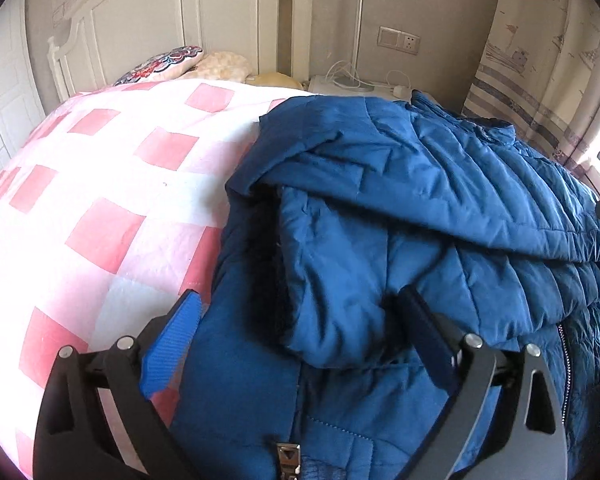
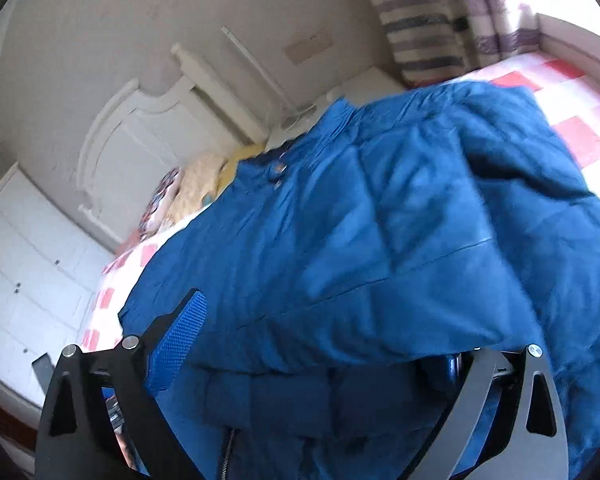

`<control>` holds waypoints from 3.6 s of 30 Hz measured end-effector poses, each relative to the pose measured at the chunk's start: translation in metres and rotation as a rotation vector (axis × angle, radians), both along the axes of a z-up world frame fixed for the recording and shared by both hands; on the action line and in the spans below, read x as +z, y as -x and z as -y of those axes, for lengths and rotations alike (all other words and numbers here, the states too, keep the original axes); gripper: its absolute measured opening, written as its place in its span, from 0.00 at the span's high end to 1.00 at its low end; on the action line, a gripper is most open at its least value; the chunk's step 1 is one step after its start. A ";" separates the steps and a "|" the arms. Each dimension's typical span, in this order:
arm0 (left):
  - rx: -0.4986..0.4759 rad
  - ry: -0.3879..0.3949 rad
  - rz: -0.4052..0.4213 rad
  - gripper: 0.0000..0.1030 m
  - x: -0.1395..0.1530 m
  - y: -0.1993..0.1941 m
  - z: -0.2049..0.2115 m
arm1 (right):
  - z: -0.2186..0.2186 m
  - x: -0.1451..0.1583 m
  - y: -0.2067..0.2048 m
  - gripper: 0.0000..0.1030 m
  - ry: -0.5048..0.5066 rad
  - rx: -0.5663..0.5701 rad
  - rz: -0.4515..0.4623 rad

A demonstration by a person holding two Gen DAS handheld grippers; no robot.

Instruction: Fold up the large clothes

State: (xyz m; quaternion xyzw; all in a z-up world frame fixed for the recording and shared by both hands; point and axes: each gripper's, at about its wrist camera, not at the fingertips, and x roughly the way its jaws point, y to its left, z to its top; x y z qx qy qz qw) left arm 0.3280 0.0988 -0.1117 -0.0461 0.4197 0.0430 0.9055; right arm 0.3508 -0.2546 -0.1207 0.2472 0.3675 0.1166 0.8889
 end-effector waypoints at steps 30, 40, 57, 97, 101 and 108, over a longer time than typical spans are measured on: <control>0.003 0.029 -0.012 0.02 -0.005 -0.001 -0.010 | 0.004 0.062 0.046 0.32 0.367 -0.219 0.178; 0.006 0.046 -0.011 0.02 -0.005 0.000 -0.012 | -0.053 0.001 -0.006 0.23 0.686 -0.045 0.022; -0.112 -0.033 -0.002 0.03 0.038 -0.080 0.038 | -0.056 -0.006 -0.007 0.17 0.697 -0.029 0.016; -0.207 -0.195 0.067 0.02 0.031 -0.062 0.069 | -0.052 -0.006 -0.009 0.10 0.653 -0.007 0.010; -0.236 -0.177 0.042 0.02 0.007 -0.058 0.066 | -0.053 -0.005 -0.008 0.10 0.663 -0.009 0.015; -0.229 -0.203 0.039 0.02 0.005 -0.058 0.070 | -0.048 0.026 0.010 0.10 0.571 -0.084 0.118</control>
